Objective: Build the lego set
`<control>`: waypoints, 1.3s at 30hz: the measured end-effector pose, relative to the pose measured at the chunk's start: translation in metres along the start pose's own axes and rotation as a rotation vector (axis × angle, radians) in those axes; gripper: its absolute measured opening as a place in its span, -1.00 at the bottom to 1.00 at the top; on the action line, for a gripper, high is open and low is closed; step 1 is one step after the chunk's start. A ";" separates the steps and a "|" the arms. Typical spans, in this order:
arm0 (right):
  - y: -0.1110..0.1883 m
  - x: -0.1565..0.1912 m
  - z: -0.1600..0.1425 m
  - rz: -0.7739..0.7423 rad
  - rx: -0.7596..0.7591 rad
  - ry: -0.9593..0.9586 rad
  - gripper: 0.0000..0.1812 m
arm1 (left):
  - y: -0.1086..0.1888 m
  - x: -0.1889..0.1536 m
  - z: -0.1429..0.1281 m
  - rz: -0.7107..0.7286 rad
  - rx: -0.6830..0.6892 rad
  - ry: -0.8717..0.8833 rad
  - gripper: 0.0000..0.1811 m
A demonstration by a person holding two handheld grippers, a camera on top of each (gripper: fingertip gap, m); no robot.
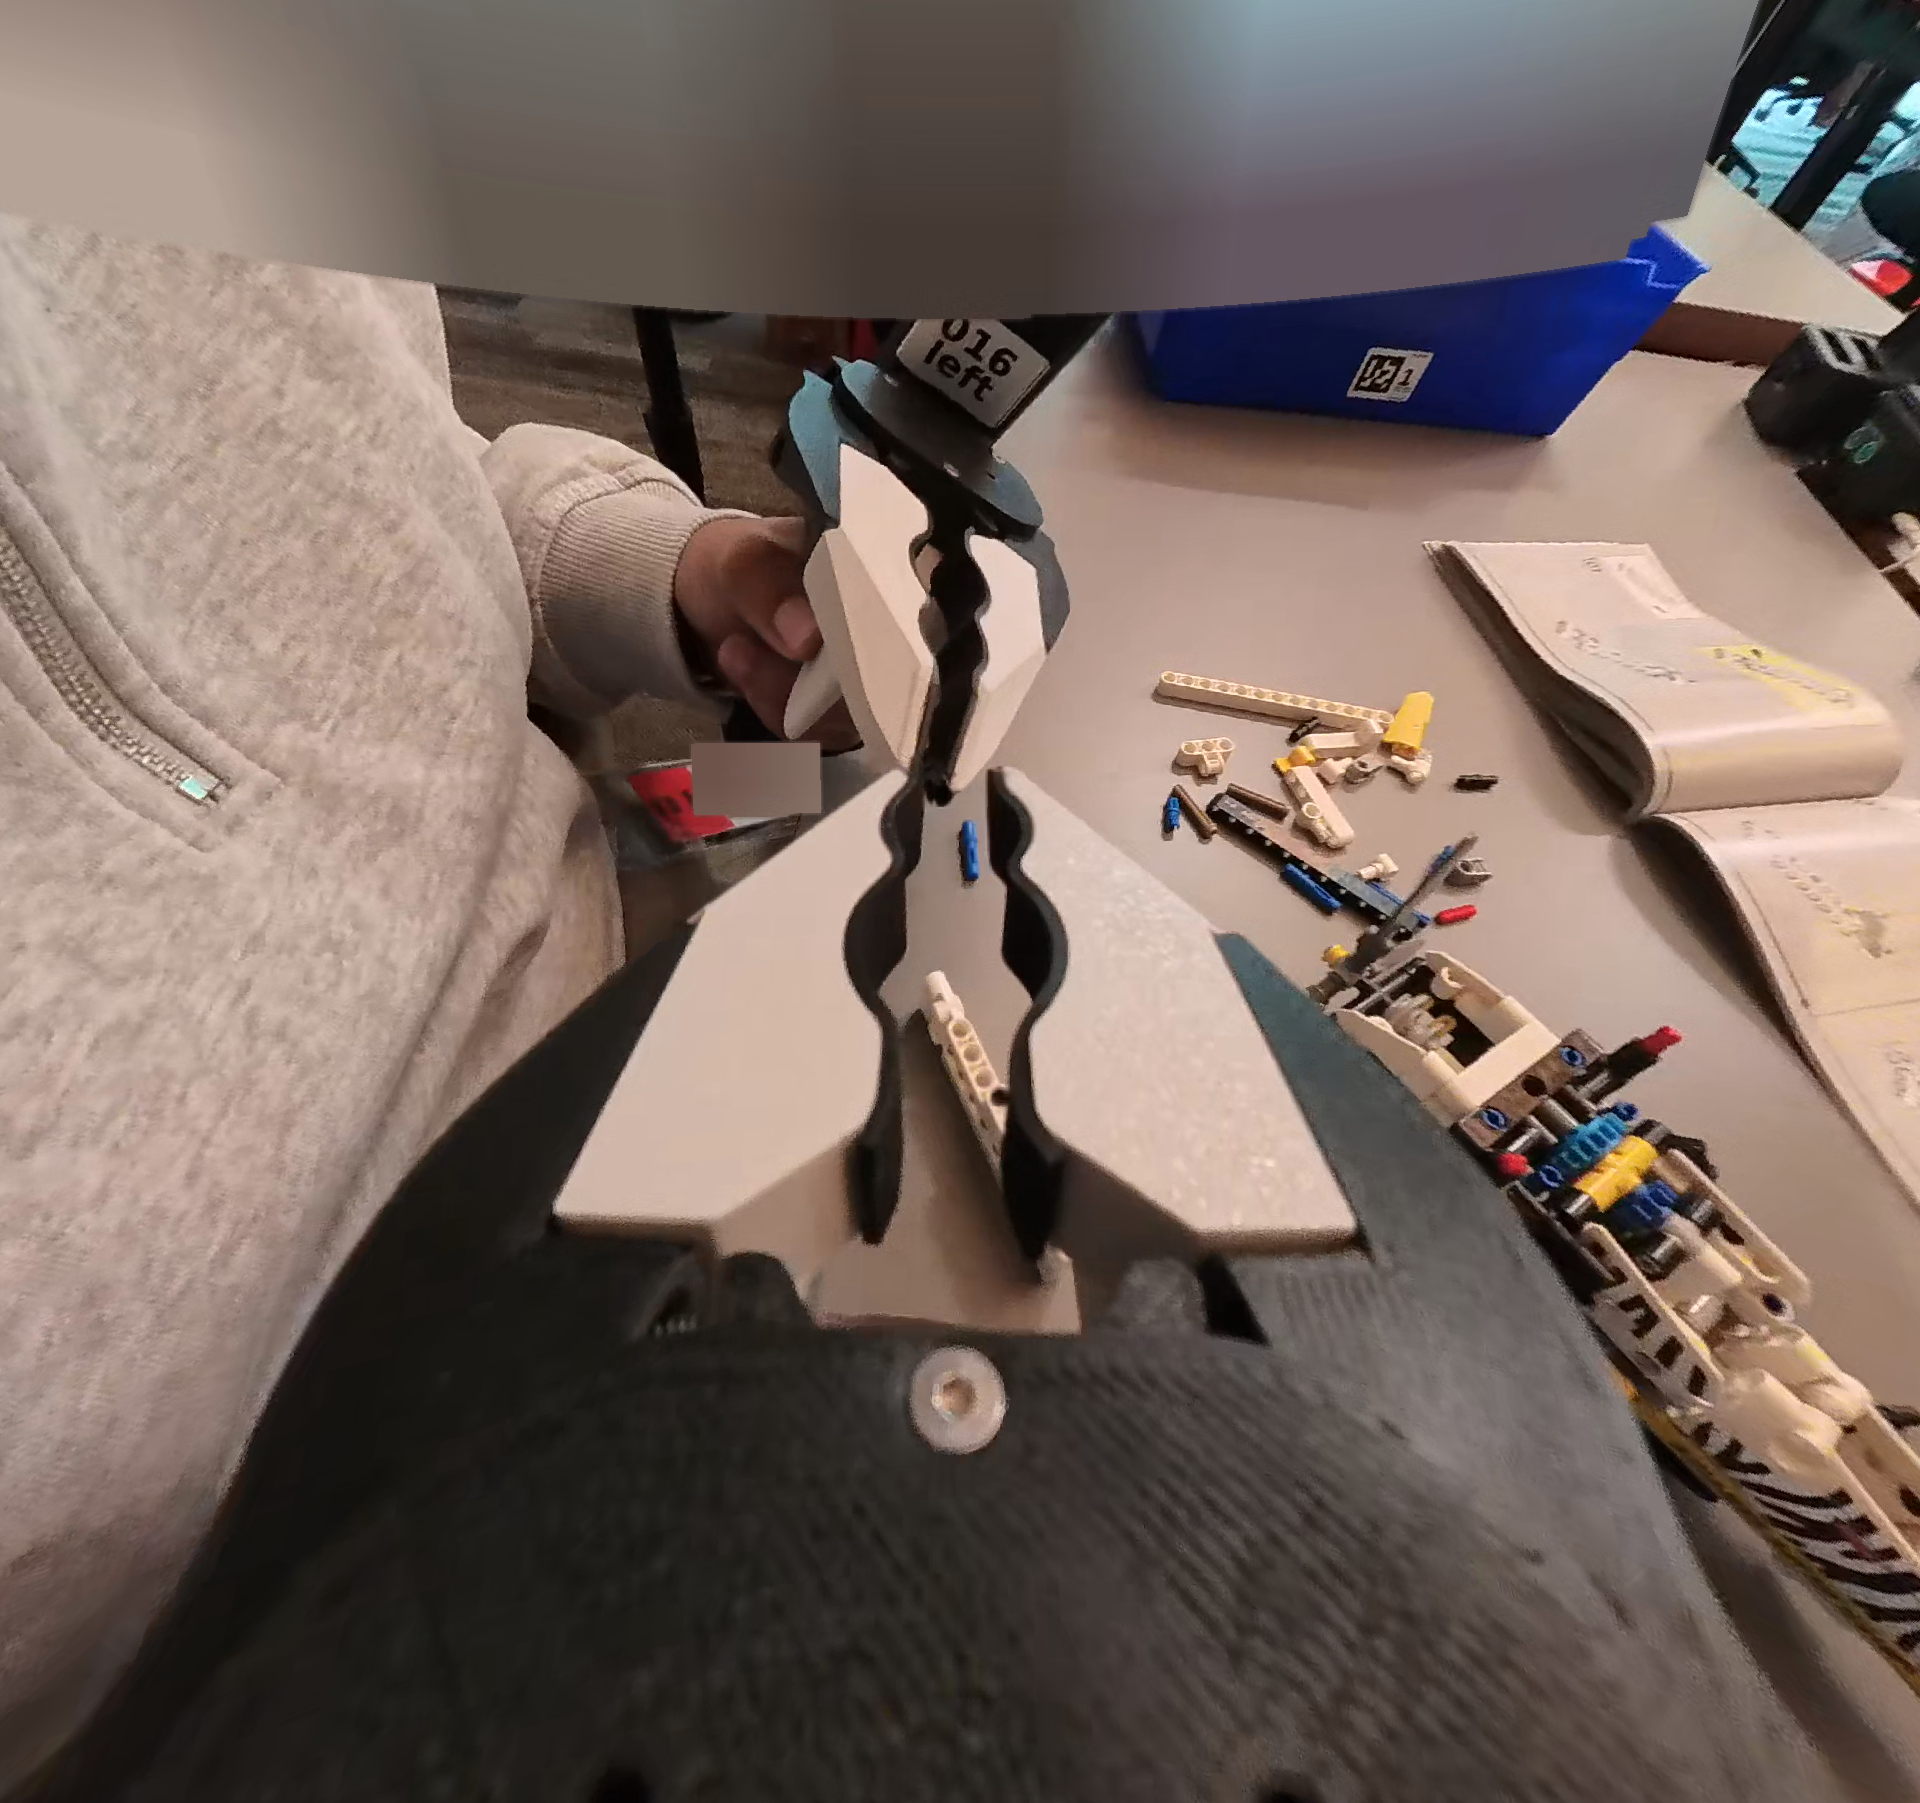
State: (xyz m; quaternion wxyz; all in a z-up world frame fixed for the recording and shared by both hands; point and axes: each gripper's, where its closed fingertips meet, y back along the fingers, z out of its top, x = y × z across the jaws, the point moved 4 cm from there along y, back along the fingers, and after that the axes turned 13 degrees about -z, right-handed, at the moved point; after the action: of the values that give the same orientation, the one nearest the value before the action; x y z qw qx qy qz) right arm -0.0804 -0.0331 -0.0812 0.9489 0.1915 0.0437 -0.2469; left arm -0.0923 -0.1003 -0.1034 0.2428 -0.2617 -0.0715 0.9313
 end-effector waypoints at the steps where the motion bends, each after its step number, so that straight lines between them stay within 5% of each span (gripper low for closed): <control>1: 0.000 0.001 -0.001 0.009 0.007 0.008 -0.91 | 0.000 0.000 0.000 -0.005 -0.002 0.002 -0.99; 27: -0.002 0.000 -0.004 0.202 0.055 -0.195 -0.97 | -0.002 -0.003 -0.003 0.025 0.046 -0.037 -1.00; 34: -0.007 -0.015 -0.013 0.225 0.196 -0.396 -0.97 | 0.001 0.005 -0.008 0.126 0.068 -0.058 -0.84; 39: -0.009 -0.021 -0.039 0.084 0.422 -0.217 -0.97 | 0.010 0.019 -0.024 0.339 0.189 -0.072 -0.65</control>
State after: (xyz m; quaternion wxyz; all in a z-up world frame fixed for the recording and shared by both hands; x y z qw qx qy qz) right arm -0.1026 -0.0162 -0.1162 0.8964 0.3597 -0.1191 -0.2301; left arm -0.0977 -0.0993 -0.1351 0.1032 -0.2128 0.0527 0.9702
